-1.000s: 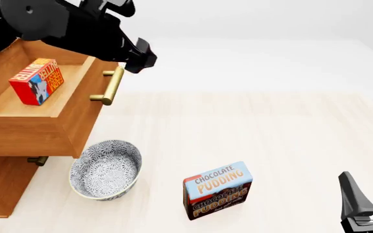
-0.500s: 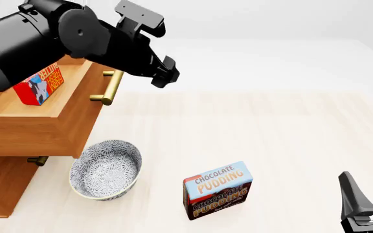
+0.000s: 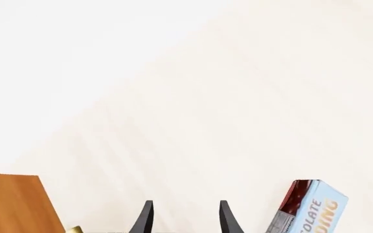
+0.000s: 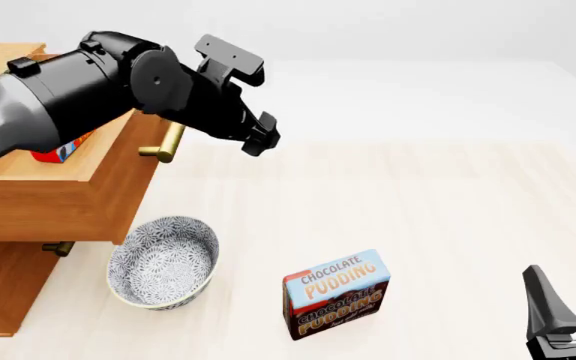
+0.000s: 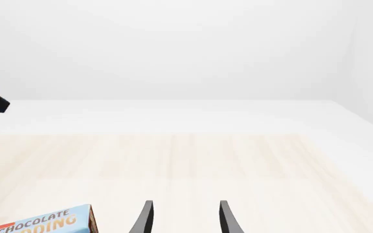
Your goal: Put the butter at the back in the top drawer of the cabinet and close it.
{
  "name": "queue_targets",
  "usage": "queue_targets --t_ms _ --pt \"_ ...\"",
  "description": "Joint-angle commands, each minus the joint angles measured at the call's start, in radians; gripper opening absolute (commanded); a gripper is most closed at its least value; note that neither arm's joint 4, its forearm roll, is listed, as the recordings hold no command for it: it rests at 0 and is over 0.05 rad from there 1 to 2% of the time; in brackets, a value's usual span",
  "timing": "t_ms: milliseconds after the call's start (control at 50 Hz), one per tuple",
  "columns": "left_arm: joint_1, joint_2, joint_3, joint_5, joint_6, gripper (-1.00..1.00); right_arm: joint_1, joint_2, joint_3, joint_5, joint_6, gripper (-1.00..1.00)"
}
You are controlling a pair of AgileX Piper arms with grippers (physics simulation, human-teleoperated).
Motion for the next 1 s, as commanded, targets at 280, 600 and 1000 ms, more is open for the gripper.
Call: queue_targets --t_ms 280,600,1000 --pt "0.034 0.049 0.057 -0.042 -0.014 1.0 0.0 0.0 0.0 0.0 0.0 1.0" --pt "0.07 0.044 0.095 -0.053 -0.007 1.0 0.0 0.0 0.0 0.0 0.0 1.0" --pt "0.146 0.003 0.173 -0.08 0.024 1.0 0.0 0.0 0.0 0.0 0.0 1.0"
